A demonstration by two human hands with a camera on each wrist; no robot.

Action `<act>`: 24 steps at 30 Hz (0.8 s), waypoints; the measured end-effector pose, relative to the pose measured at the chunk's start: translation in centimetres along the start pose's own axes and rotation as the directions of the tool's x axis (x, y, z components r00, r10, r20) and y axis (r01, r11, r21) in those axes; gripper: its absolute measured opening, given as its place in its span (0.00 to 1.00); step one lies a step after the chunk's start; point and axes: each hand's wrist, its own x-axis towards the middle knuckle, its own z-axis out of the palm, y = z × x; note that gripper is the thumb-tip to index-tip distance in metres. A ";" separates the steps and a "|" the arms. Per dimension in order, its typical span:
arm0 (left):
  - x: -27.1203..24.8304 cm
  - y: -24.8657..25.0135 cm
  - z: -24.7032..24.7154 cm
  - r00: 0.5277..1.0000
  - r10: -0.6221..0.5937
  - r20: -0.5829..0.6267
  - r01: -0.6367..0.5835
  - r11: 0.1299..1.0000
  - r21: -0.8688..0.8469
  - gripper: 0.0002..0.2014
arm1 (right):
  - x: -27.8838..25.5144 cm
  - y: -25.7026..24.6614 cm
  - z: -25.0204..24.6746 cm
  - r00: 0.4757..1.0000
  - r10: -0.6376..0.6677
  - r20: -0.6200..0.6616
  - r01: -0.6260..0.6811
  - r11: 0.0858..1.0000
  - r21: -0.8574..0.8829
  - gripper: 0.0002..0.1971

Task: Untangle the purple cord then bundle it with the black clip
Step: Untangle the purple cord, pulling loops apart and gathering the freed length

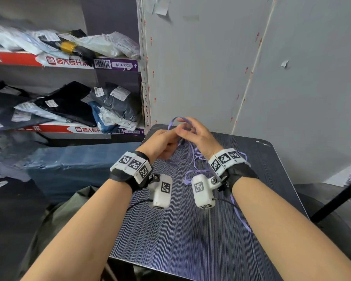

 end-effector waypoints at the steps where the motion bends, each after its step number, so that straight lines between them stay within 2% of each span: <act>1: -0.1 0.2 0.0 1.000 -0.001 0.021 0.002 0.999 -0.038 0.23 | -0.1 -0.1 -0.1 0.996 0.033 0.081 -0.037 0.998 0.058 0.19; 3: -0.2 0.5 -0.1 0.999 0.000 0.041 0.003 0.998 -0.065 0.22 | -0.3 0.2 -0.1 0.985 0.053 0.163 -0.073 0.990 0.118 0.20; 5: -0.2 0.6 -0.4 0.999 0.002 0.037 0.001 0.998 -0.063 0.25 | -0.3 0.4 -0.1 0.991 0.097 0.095 -0.106 0.991 0.085 0.17; 7: 0.0 0.5 -0.9 0.999 0.040 0.018 -0.038 0.997 -0.068 0.25 | -0.2 0.9 -0.3 0.989 0.147 0.006 -0.147 0.984 0.099 0.10; 9: 0.1 0.4 -1.3 0.997 0.075 -0.028 -0.077 0.994 -0.082 0.23 | -0.2 1.1 -0.1 0.981 0.193 0.019 -0.193 0.968 0.160 0.05; 12: 0.5 0.2 -1.7 0.993 0.083 -0.080 -0.093 0.987 -0.128 0.19 | -0.5 1.3 0.2 0.975 0.203 0.092 -0.220 0.948 0.230 0.04; 14: 0.6 0.2 -1.8 0.994 0.086 -0.064 -0.093 0.989 -0.113 0.19 | -0.7 1.0 0.2 0.980 0.193 0.052 -0.200 0.953 0.228 0.07; 18: 0.5 0.3 -1.4 0.996 0.081 0.024 -0.079 0.994 -0.082 0.20 | -0.3 1.3 -0.6 0.989 0.110 -0.100 -0.107 0.994 0.034 0.05; 21: 0.1 0.3 -0.8 0.994 0.060 0.095 -0.052 0.995 -0.080 0.20 | -0.2 1.9 -0.9 0.992 0.046 -0.120 -0.064 0.986 -0.152 0.10; 24: -0.2 0.6 -0.6 0.987 0.051 0.155 -0.030 0.990 -0.139 0.19 | -0.3 2.1 -0.9 0.994 0.015 -0.112 -0.038 0.977 -0.211 0.11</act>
